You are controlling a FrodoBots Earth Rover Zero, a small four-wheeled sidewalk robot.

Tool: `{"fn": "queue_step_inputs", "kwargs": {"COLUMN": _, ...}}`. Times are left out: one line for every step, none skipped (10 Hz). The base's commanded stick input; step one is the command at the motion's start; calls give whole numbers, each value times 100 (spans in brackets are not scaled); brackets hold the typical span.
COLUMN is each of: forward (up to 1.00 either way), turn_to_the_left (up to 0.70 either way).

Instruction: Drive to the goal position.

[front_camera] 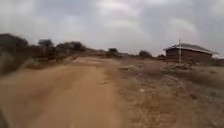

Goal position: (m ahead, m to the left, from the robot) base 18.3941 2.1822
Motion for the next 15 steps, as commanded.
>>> {"fn": "queue_step_inputs", "kwargs": {"forward": 50, "turn_to_the_left": 50}}
{"fn": "queue_step_inputs", "kwargs": {"forward": 50, "turn_to_the_left": 19}}
{"fn": "queue_step_inputs", "kwargs": {"forward": 50, "turn_to_the_left": 0}}
{"fn": "queue_step_inputs", "kwargs": {"forward": 50, "turn_to_the_left": 0}}
{"fn": "queue_step_inputs", "kwargs": {"forward": 50, "turn_to_the_left": 0}}
{"fn": "queue_step_inputs", "kwargs": {"forward": 50, "turn_to_the_left": 0}}
{"fn": "queue_step_inputs", "kwargs": {"forward": 50, "turn_to_the_left": 0}}
{"fn": "queue_step_inputs", "kwargs": {"forward": 50, "turn_to_the_left": 0}}
{"fn": "queue_step_inputs", "kwargs": {"forward": 50, "turn_to_the_left": 32}}
{"fn": "queue_step_inputs", "kwargs": {"forward": 50, "turn_to_the_left": 48}}
{"fn": "queue_step_inputs", "kwargs": {"forward": 50, "turn_to_the_left": 28}}
{"fn": "queue_step_inputs", "kwargs": {"forward": 50, "turn_to_the_left": 8}}
{"fn": "queue_step_inputs", "kwargs": {"forward": 50, "turn_to_the_left": 0}}
{"fn": "queue_step_inputs", "kwargs": {"forward": 50, "turn_to_the_left": 0}}
{"fn": "queue_step_inputs", "kwargs": {"forward": 50, "turn_to_the_left": 0}}
